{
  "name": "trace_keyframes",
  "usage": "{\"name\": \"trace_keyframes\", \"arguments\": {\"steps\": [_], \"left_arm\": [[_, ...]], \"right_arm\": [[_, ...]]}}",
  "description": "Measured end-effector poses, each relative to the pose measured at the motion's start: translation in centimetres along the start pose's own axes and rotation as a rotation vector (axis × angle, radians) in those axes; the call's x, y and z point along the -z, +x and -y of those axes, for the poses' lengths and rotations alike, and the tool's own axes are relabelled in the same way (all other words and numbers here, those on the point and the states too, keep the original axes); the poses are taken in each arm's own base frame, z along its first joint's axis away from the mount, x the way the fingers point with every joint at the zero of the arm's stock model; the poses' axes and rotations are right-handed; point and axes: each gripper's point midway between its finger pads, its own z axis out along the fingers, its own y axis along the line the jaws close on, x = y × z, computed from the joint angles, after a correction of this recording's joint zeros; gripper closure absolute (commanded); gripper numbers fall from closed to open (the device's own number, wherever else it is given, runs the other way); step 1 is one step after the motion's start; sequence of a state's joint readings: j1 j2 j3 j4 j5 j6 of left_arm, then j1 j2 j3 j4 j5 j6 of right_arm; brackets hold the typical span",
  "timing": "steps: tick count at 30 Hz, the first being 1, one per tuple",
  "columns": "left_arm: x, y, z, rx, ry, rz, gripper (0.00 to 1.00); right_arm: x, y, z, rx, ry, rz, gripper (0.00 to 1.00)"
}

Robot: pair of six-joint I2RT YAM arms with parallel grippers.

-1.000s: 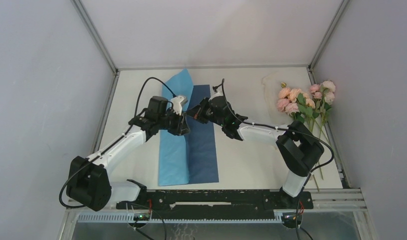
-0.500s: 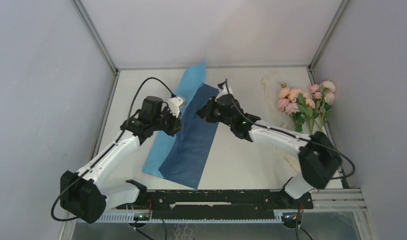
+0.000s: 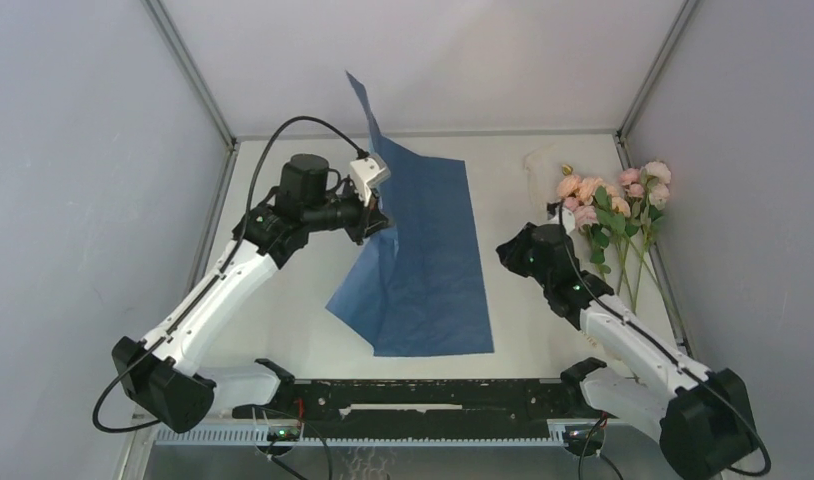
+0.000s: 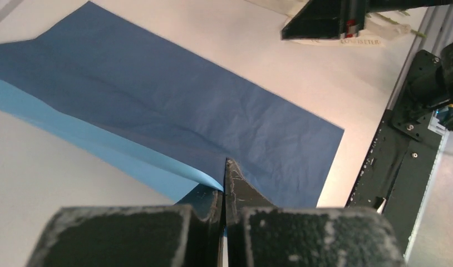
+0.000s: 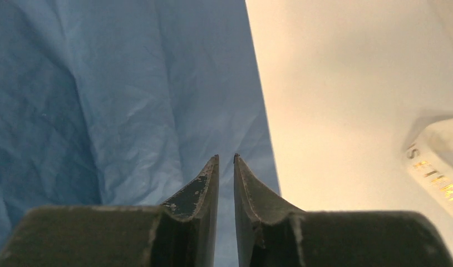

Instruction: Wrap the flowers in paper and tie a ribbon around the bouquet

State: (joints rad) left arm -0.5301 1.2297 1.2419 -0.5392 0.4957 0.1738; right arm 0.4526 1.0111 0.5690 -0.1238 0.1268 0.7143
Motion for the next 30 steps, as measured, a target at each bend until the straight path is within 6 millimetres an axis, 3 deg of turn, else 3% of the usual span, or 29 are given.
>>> {"name": "trace_keyframes", "arguments": {"steps": [3, 6, 9, 12, 16, 20, 25, 30], "left_arm": [[0.8, -0.2, -1.7, 0.044, -0.026, 0.023, 1.00], [2.2, 1.3, -6.3, 0.111, -0.128, 0.030, 1.00], [3.7, 5.7, -11.6, 0.228, -0.255, -0.018, 1.00], [4.5, 11.0, -15.3, 0.355, -0.330, -0.096, 1.00], [5.8, 15.8, -18.9, 0.489, -0.409, -0.161, 1.00], [6.6, 19.8, -21.3, 0.576, -0.472, -0.228, 1.00], [6.0, 24.0, -22.5, 0.642, -0.495, -0.336, 1.00], [6.0, 25.6, -24.5, 0.648, -0.554, -0.397, 1.00]], "right_arm": [[1.1, -1.4, 0.4, -0.006, 0.000, 0.048, 0.74], [1.6, -2.1, 0.4, 0.007, -0.009, 0.073, 0.73], [1.3, -1.6, 0.5, 0.025, -0.004, 0.051, 0.72], [0.5, -0.2, 0.9, 0.050, 0.011, -0.005, 0.71], [-0.7, 2.4, 1.4, 0.089, 0.028, -0.104, 0.71], [-1.4, 3.9, 1.2, 0.121, 0.032, -0.165, 0.71], [-1.5, 3.4, -0.2, 0.148, 0.004, -0.156, 0.70], [-1.6, 3.3, -0.2, 0.170, 0.008, -0.150, 0.70]]}}
